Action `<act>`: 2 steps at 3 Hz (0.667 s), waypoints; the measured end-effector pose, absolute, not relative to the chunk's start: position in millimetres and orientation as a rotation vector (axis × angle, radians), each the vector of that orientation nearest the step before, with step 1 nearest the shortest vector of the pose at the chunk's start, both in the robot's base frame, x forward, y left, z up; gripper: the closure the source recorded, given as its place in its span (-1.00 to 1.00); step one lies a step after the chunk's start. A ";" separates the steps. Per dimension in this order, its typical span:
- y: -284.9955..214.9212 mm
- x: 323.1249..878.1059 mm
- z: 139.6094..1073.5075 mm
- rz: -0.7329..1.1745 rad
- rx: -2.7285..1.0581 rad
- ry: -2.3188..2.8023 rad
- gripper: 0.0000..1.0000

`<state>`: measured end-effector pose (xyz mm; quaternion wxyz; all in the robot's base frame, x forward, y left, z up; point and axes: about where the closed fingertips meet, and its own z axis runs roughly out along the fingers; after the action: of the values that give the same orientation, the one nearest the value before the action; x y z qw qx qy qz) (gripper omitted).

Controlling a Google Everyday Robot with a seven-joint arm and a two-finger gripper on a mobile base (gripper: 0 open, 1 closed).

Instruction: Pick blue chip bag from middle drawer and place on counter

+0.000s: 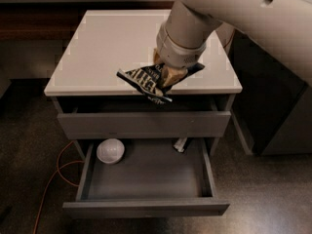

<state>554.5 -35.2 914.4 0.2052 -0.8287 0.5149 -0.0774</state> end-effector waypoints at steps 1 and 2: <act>-52.8 596.1 927.8 -0.231 -2.275 1.461 1.00; -77.9 653.2 939.3 -0.237 -2.194 1.507 0.95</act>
Offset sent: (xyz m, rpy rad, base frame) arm 0.1426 -0.0640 0.0410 0.0864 -0.0560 -0.1279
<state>653.2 -77.9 939.3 0.2326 -0.7985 0.5485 -0.0862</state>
